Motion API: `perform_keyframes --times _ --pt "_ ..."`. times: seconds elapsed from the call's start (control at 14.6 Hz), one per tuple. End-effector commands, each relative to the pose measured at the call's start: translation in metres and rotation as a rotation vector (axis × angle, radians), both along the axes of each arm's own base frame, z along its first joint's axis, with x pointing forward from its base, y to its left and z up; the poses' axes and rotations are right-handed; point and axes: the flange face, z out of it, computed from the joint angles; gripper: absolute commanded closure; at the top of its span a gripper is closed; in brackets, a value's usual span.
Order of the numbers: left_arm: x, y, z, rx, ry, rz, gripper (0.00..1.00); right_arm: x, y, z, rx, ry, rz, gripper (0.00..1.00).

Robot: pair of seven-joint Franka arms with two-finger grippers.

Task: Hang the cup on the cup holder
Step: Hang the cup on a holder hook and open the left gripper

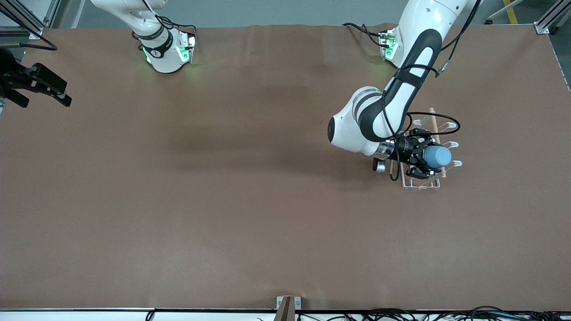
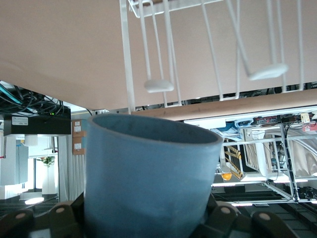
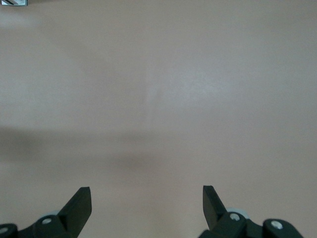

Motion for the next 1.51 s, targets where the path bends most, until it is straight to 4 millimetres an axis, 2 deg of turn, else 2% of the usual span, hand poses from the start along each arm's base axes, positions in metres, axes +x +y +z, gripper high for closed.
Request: perform_keyframes --times 0.0,0.48,0.62,0.68,0.82,1.03,1.16,1.3,1.44 --pt "0.004 0.007 -0.003 0.019 -0.037 0.015 0.50 -0.005 -0.002 0.001 -0.014 -0.005 -0.020 0.01" --pt "-0.001 0.008 -0.040 0.028 -0.095 0.045 0.47 -0.004 -0.006 -0.001 -0.005 0.000 -0.017 0.01" --pt "-0.002 0.009 -0.047 0.026 -0.131 0.059 0.00 -0.004 -0.007 -0.002 -0.006 0.001 -0.017 0.01" --pt "-0.004 0.009 -0.052 0.025 -0.163 0.070 0.00 -0.004 -0.007 -0.002 -0.006 0.001 -0.017 0.01" --pt "-0.007 0.005 -0.048 0.047 -0.199 0.084 0.00 -0.004 -0.008 -0.002 -0.006 0.001 -0.012 0.01" --pt "0.009 -0.005 -0.019 -0.009 -0.270 0.113 0.00 -0.003 -0.008 -0.001 -0.007 -0.004 0.009 0.01" --pt "0.028 -0.020 0.019 -0.108 -0.347 0.179 0.00 -0.003 -0.007 -0.002 -0.007 0.000 0.012 0.01" --pt "0.047 -0.027 0.058 -0.219 -0.427 0.271 0.00 -0.004 -0.007 -0.002 -0.007 0.002 0.011 0.01" --pt "0.050 -0.038 0.107 -0.351 -0.526 0.378 0.00 -0.004 -0.008 -0.002 -0.007 0.002 0.011 0.01"
